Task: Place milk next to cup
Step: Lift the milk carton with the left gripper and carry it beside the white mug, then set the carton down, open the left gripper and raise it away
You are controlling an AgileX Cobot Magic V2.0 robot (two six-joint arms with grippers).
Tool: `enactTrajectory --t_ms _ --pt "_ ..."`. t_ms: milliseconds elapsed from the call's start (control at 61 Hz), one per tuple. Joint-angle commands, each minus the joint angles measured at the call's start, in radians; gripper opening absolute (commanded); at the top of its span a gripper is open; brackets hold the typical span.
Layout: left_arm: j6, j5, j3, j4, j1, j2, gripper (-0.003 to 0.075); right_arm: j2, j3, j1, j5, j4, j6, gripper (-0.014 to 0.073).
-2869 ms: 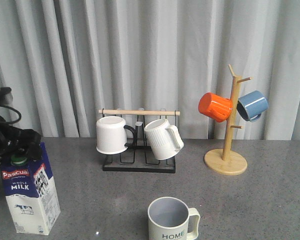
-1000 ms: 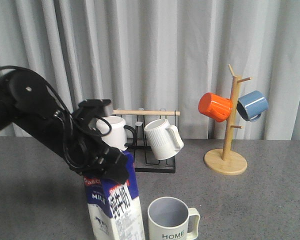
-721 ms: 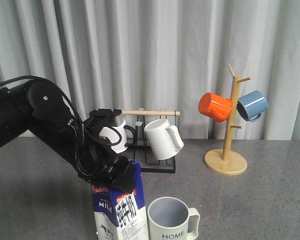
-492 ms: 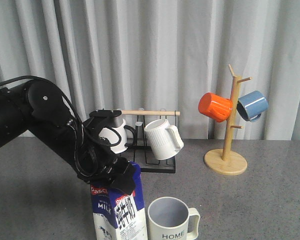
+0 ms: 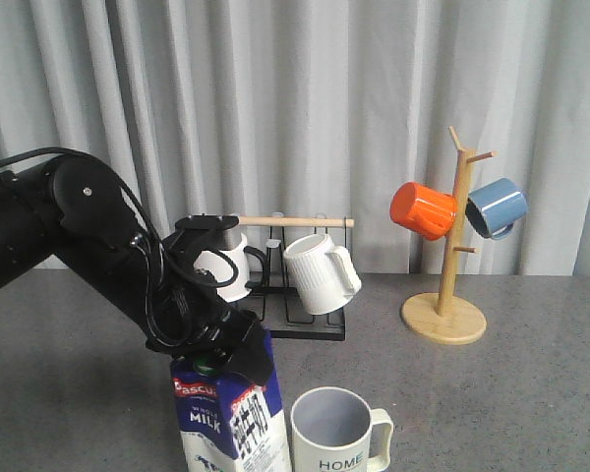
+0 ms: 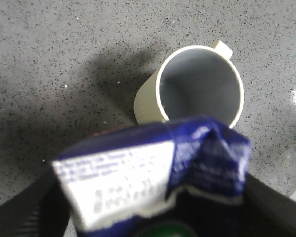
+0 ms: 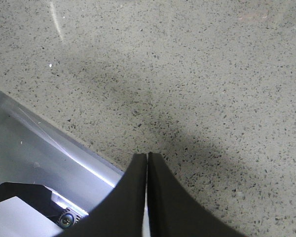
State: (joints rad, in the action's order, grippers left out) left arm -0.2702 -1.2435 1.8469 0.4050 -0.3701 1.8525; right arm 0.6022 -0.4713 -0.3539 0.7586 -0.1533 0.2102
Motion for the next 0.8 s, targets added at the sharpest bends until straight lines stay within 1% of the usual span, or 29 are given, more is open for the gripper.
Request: enactTrajectory --t_ms 0,311,590,672,754,787 --pt "0.011 -0.006 0.031 0.040 -0.006 -0.057 0.0542 0.003 -0.027 0.002 -0.055 0.002 0.002 -0.0005" --pt "0.034 -0.006 0.031 0.039 -0.006 -0.129 0.0541 0.003 -0.027 0.002 -0.055 0.002 0.000 -0.0005" --pt "0.040 -0.006 0.031 0.039 -0.006 -0.289 0.0533 0.003 -0.027 0.002 -0.061 0.002 0.000 -0.0005" --pt "0.044 -0.006 0.031 0.036 -0.006 -0.346 0.0493 0.003 -0.027 0.002 -0.069 0.002 0.000 -0.0005" --pt "0.044 -0.006 0.031 0.016 -0.006 -0.402 0.0408 0.003 -0.027 0.002 -0.089 0.002 0.000 -0.0005" --pt "0.044 -0.006 0.031 0.000 -0.006 -0.423 0.0353 0.003 -0.027 0.002 -0.099 0.002 -0.002 -0.0005"
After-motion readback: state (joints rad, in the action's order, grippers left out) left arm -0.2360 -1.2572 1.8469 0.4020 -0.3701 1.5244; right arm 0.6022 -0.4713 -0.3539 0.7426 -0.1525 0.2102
